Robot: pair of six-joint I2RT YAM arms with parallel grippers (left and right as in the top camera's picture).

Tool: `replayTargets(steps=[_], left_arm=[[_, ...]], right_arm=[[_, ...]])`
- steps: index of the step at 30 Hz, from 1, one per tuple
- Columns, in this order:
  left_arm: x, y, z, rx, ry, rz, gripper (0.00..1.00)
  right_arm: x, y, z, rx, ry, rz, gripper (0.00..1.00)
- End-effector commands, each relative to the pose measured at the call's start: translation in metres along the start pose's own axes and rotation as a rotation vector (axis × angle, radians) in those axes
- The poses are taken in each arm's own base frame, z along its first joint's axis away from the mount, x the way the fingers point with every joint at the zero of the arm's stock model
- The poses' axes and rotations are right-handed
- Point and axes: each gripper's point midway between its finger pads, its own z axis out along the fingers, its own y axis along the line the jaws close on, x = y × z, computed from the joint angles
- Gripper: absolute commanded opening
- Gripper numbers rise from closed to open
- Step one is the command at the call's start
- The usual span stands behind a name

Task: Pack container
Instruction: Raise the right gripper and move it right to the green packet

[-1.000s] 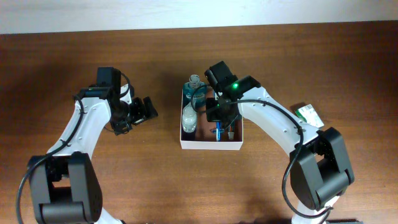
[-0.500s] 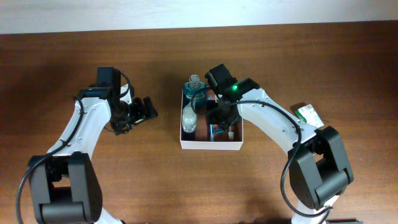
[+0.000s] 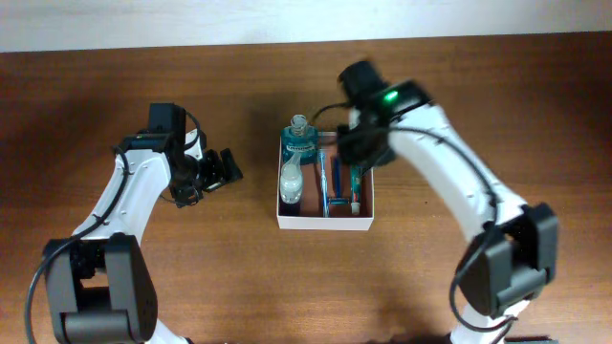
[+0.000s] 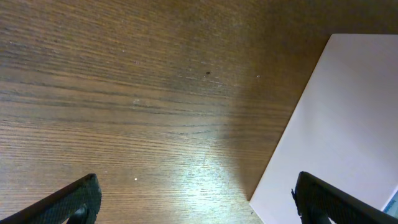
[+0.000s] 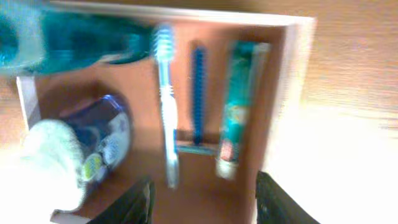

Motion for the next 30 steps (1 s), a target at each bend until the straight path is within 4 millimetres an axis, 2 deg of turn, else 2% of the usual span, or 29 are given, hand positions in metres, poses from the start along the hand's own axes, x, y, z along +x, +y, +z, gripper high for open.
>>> replayTargets(steps=[1,5,8,11,17,22,26,30], left_arm=[[0.002,0.003,0.004,-0.005,0.013,-0.005,0.99],[0.002,0.003,0.004,-0.005,0.013,-0.005,0.99],[0.002,0.003,0.004,-0.005,0.013,-0.005,0.99],[0.002,0.003,0.004,-0.005,0.013,-0.005,0.99],[0.002,0.003,0.004,-0.005,0.013,-0.005,0.99],[0.002,0.003,0.004,-0.005,0.013,-0.006,0.99],[0.002,0.003,0.004,-0.005,0.013,-0.006,0.99],[0.002,0.003,0.004,-0.005,0.013,-0.005,0.99]], right_arm=[[-0.015,-0.043,-0.037,0.035,-0.056,0.033,0.47],[-0.007,-0.109,-0.039,0.13,0.004,0.121,0.47],[0.0,-0.147,-0.04,0.157,0.041,0.16,0.47],[0.005,-0.176,-0.042,0.167,0.06,0.195,0.49],[0.018,-0.231,-0.043,0.202,0.08,0.284,0.58],[0.031,-0.26,-0.022,0.211,0.103,0.252,0.61],[0.046,-0.271,0.009,0.198,0.131,0.167,0.65],[0.056,-0.28,0.044,0.201,0.113,0.168,0.69]])
